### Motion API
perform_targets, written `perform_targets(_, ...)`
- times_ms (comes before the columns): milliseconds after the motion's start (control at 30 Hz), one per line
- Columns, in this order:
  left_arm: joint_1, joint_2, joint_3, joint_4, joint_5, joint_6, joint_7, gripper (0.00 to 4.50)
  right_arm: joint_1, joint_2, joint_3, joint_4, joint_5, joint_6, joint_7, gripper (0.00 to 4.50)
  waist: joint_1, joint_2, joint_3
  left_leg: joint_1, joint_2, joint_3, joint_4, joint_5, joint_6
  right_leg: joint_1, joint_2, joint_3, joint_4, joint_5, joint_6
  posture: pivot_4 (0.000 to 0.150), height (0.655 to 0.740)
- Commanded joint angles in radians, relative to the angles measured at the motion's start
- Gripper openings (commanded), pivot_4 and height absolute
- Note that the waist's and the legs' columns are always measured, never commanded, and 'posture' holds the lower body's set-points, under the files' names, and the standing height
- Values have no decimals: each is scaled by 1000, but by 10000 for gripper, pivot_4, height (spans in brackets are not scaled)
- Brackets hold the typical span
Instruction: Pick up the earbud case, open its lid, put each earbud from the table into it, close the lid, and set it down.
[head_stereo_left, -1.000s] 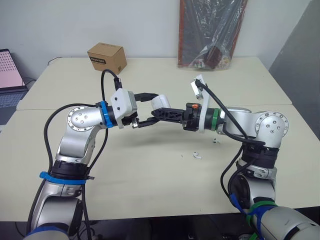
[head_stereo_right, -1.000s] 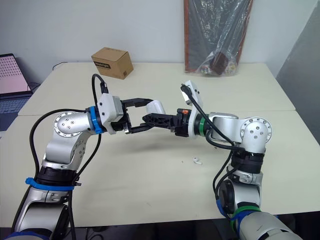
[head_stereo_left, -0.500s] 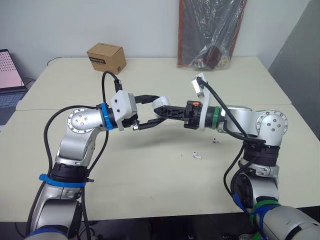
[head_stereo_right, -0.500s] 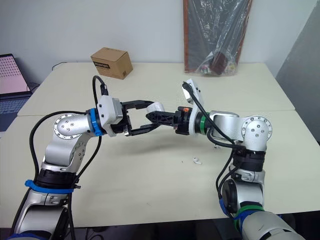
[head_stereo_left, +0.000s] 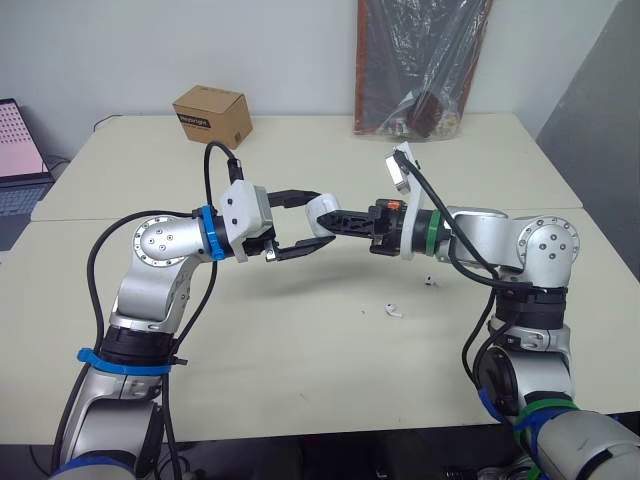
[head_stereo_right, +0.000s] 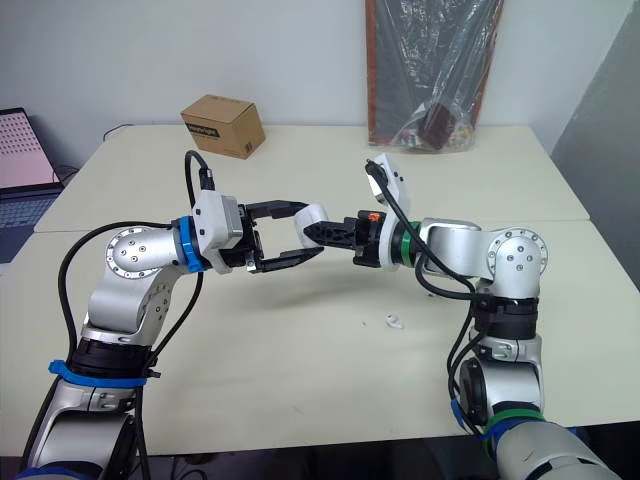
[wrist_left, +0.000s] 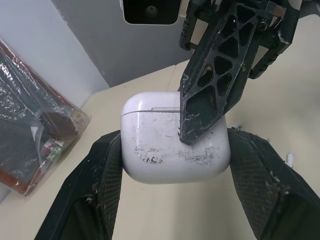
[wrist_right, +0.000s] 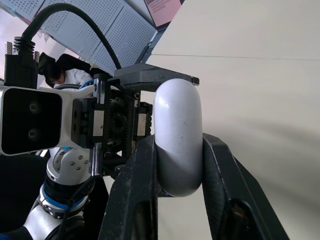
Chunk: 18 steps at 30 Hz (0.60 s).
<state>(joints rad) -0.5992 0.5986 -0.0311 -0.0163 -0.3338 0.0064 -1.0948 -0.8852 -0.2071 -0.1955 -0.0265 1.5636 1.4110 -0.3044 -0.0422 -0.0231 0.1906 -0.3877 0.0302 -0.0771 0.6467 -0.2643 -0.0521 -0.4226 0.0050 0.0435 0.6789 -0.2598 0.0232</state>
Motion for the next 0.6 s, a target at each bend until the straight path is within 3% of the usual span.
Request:
perform_targets(33,-12,30,12,-39,-35,74,-15,27555,-5,-7,37,-23,98,-37,1,7564,-1,0,0,0,0,0,0,0,0,0,0,0,0,0,0,1500,7400)
perform_targets(200,-11,53,11,-61,-57,141,-32,43330,3,-40,83,-24,148,-86,-20,7564,-7,0,0,0,1,0,0,0,0,0,1,0,0,0,0,1500,7400)
perform_targets(233,-10,51,18,-62,-62,146,-32,44508,4,-47,92,-24,156,-95,-24,7564,-7,0,0,0,1,0,0,0,0,0,1,0,0,0,0,1500,7400)
perform_targets(300,-8,54,41,-63,-76,186,-7,44508,7,-63,109,-27,167,-108,-27,7564,-7,0,0,0,1,0,0,0,0,0,1,0,0,0,0,1500,7400)
perform_targets(400,-20,111,63,-61,-165,391,-27,44508,1,-101,132,-36,150,-112,-2,7564,-11,0,0,0,1,0,0,0,0,0,1,0,-1,0,0,1500,7400)
perform_targets(500,-51,197,54,-18,-231,591,-85,44508,-26,-159,163,-60,59,-96,92,7564,-16,1,1,-1,1,0,0,0,0,-1,2,0,0,0,0,1500,7400)
perform_targets(600,-120,232,25,50,-247,697,-132,44508,-63,-272,279,-164,-150,-88,299,7564,-14,2,1,-2,1,-1,0,0,0,-2,2,-1,-1,-3,4,1500,7400)
